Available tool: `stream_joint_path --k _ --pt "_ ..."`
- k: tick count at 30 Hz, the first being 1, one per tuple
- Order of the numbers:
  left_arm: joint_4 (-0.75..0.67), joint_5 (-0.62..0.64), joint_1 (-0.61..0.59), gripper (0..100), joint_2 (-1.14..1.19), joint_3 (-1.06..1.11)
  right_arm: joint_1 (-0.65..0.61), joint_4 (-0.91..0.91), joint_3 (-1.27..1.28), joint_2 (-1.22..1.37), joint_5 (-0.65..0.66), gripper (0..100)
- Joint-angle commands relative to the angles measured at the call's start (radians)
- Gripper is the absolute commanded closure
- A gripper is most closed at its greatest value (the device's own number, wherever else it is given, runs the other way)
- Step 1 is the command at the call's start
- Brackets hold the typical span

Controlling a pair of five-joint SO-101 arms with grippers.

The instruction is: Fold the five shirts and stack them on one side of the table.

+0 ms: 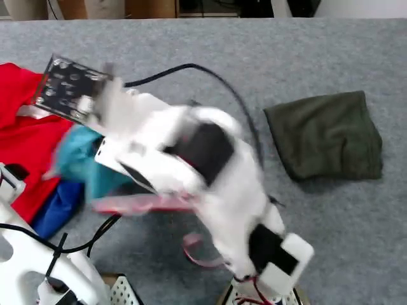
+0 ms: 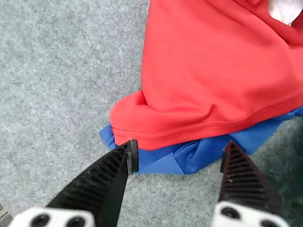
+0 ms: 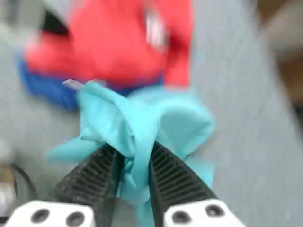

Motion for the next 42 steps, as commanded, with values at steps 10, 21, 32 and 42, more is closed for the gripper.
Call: stream_joint_path --k 10,21,32,42 --pt "-0.009 0.002 0.0 71 -0.022 -0.017 0.591 -0.015 0.334 0.061 -0.072 99.6" --pt "-0.009 -0.005 -0.066 71 -0.022 -0.017 1.0 -0.184 0.75 0.41 0.244 66.6" --pt "-0.009 -0.005 -0.048 71 -0.022 -0.009 0.928 -0.064 0.522 0.326 0.245 52.9" --pt "0.098 0.003 0.19 71 -0.022 -0.018 0.51 -0.055 0.542 0.503 0.175 53.0"
